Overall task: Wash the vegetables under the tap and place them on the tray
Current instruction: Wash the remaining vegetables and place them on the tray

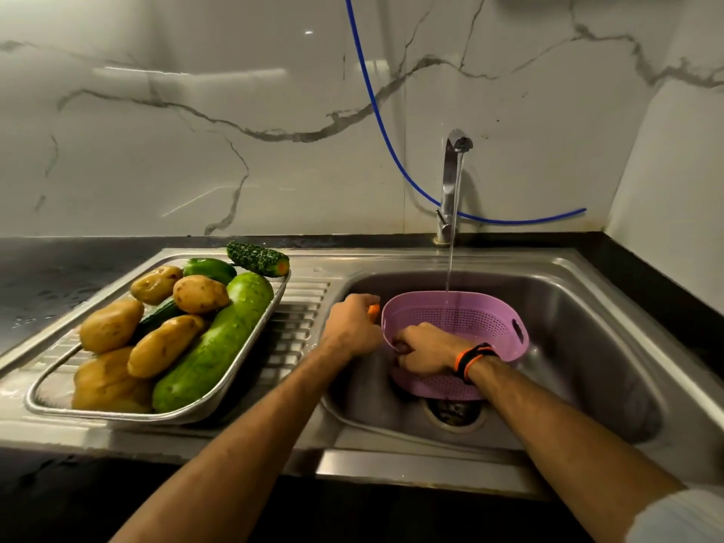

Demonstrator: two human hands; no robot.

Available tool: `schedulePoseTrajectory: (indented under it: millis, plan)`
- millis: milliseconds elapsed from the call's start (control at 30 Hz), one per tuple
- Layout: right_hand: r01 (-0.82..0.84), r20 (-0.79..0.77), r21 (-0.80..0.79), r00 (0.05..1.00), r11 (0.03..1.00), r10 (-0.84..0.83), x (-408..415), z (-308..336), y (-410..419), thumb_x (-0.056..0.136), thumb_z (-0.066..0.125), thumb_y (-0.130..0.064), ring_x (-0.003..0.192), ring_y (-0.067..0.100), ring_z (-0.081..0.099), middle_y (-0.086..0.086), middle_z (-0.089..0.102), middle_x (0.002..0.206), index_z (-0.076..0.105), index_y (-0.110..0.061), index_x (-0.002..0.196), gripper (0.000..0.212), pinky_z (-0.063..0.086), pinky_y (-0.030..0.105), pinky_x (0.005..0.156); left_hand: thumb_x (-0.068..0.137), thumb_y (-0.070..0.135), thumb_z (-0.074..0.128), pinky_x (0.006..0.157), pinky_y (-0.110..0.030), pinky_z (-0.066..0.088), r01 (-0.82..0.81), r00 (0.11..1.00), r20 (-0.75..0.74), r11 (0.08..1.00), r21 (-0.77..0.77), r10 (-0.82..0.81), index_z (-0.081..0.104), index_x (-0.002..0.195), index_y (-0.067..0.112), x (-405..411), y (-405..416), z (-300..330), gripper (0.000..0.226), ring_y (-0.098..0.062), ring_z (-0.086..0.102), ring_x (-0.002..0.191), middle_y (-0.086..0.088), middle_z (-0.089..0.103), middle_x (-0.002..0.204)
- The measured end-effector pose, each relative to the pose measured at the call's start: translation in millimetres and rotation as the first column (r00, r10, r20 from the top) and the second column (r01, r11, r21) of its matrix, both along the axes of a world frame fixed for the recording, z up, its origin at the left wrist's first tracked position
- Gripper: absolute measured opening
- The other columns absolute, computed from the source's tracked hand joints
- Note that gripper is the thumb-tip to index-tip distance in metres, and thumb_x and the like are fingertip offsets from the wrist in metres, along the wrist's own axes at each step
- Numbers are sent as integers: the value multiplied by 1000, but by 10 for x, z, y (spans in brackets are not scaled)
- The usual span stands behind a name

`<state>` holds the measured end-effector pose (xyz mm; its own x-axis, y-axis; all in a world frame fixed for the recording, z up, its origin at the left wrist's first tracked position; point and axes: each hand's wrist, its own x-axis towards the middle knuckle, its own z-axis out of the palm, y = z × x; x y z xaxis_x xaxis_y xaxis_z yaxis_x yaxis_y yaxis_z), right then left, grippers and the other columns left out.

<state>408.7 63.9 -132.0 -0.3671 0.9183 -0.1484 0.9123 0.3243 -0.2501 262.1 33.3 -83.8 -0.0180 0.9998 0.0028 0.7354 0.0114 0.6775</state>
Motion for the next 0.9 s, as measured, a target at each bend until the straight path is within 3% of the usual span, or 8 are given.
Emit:
schedulePoseTrajectory:
  millis: [67,100,167,233,467,700,800,900]
  plan:
    - [13,-37,23,999,1000,-12,-19,93,-25,90,61,-35,99,30,59,12,66,110,55,-22,86,15,42,32,75,80,-4,62,97,-43,55,-2,1000,9,1000,23,2,50,145,21,-47,-31,111,70,-27,60,121,-10,57,141]
    - [15,-79,38,997,999,-12,-53,158,-43,90,62,-36,103,27,60,8,67,112,60,-20,103,20,46,32,81,80,-6,61,97,-43,55,-5,1000,13,999,40,5,50,145,21,-106,-72,187,71,-28,60,121,-9,57,140]
    - [15,-158,53,987,998,-6,-143,335,-107,92,63,-33,112,22,61,4,68,117,55,-15,132,45,47,30,94,79,-7,59,94,-44,56,-11,999,35,997,78,8,52,143,22,-237,-143,330,70,-28,61,119,-8,59,138]
    - [-1,-233,56,972,998,14,-265,505,-172,93,65,-29,113,20,62,5,66,123,48,-12,140,53,47,30,99,79,-6,59,92,-42,57,-34,999,46,991,131,28,55,141,20,-387,-197,469,68,-24,64,115,-8,63,134]
    - [-67,-417,175,899,982,136,-948,919,-369,88,67,-21,95,12,65,2,68,114,60,-13,126,40,51,24,91,83,1,61,91,-27,55,-157,987,51,957,244,150,58,137,24,-1073,-546,888,59,-16,66,108,0,68,127]
    - [-101,-422,368,867,924,263,-1551,1148,-506,85,69,-27,106,18,62,3,67,116,63,-16,123,40,45,23,89,72,2,75,90,-26,53,-276,961,74,926,256,265,57,140,22,-1790,-726,1050,73,-18,62,115,-5,63,132]
    - [-100,-426,382,863,919,271,-1688,1153,-499,86,68,-26,110,18,60,3,65,121,62,-16,125,41,44,22,90,77,-5,68,93,-25,50,-305,952,82,919,251,294,55,141,18,-2007,-596,1080,69,-20,61,119,-8,61,136]
    - [-95,-424,387,865,917,268,-1760,1128,-456,86,68,-30,113,18,58,4,64,124,62,-16,125,42,43,24,93,85,6,71,93,-26,48,-229,963,-75,936,266,257,55,141,18,-2128,-425,1104,60,-23,61,119,-8,62,135]
